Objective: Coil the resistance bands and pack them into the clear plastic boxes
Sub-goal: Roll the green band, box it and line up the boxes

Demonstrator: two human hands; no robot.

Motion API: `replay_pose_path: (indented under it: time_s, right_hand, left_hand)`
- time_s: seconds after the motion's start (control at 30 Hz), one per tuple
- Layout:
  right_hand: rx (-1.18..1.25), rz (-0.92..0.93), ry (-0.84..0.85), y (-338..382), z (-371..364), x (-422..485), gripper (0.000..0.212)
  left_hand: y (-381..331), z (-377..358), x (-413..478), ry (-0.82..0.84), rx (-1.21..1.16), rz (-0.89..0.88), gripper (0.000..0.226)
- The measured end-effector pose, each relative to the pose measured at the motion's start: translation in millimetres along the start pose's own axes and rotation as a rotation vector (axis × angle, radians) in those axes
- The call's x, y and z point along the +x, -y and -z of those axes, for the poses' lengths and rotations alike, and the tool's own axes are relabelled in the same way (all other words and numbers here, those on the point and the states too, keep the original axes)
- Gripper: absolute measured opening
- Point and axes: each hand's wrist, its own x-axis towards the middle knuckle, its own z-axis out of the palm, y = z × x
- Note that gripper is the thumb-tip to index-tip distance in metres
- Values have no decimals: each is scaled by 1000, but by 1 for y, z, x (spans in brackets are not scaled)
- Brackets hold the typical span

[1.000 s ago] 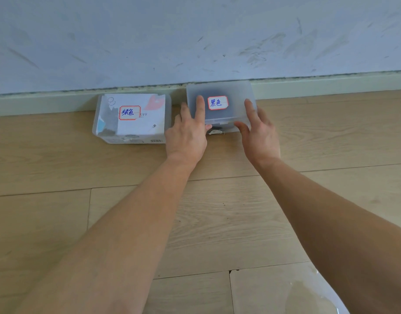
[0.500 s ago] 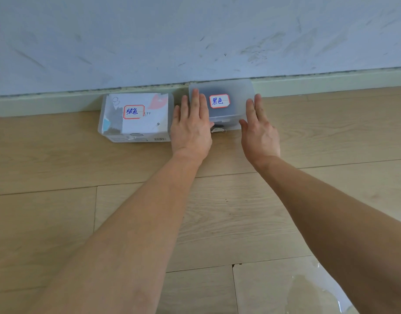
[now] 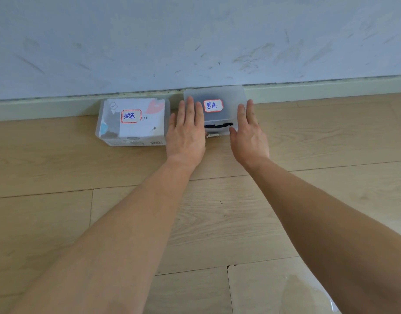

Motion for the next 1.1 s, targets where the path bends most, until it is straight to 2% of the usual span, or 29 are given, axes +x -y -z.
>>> replay_pose_path:
  time_s: [0.13, 0.2, 0.27, 0.3, 0.37, 0.43, 0.53, 0.63, 0.7, 0.77, 0.87, 1.0, 1.1]
  right_hand:
    - [62, 17, -31, 0, 3, 0, 66]
    - [228, -55, -65, -1, 4, 2, 83]
    - [494, -216, -28, -3, 4, 7, 103]
    - [626, -285, 12, -5, 2, 9, 100]
    - [763, -341, 81, -10, -3, 13, 76]
    - [864, -352, 101, -11, -4, 13, 59]
    - [981, -355, 51, -12, -4, 6, 43]
    - [846, -358, 17, -15, -4, -3, 36]
    - [768, -350, 29, -15, -2, -9, 37]
    - [733, -352, 46, -15, 0, -16, 40]
    - [655, -329, 62, -15, 0, -28, 48]
    - [455, -282, 7, -11, 0, -41, 50]
    - [433, -252, 47, -11, 4, -45, 52]
  left_hand:
    - [5, 5, 2, 5, -113, -23, 76]
    - [11, 10, 8, 27, -208, -6, 92]
    - [14, 20, 21, 99, -271, 9, 113]
    - [15, 26, 28, 154, -293, 9, 120]
    - [17, 37, 39, 243, -320, 0, 125]
    - [21, 44, 47, 269, -351, -9, 121]
    - [31, 50, 47, 271, -470, -5, 104]
    - [35, 59, 41, 265, -560, -4, 80]
    - [36, 66, 36, 155, -653, 47, 60]
    - [38, 72, 31, -6, -704, 96, 55]
    - [38, 71, 24, -84, -800, 183, 42]
    - [38, 73, 14, -89, -1349, 509, 24]
    - [39, 73, 9, -101, -1673, 616, 29]
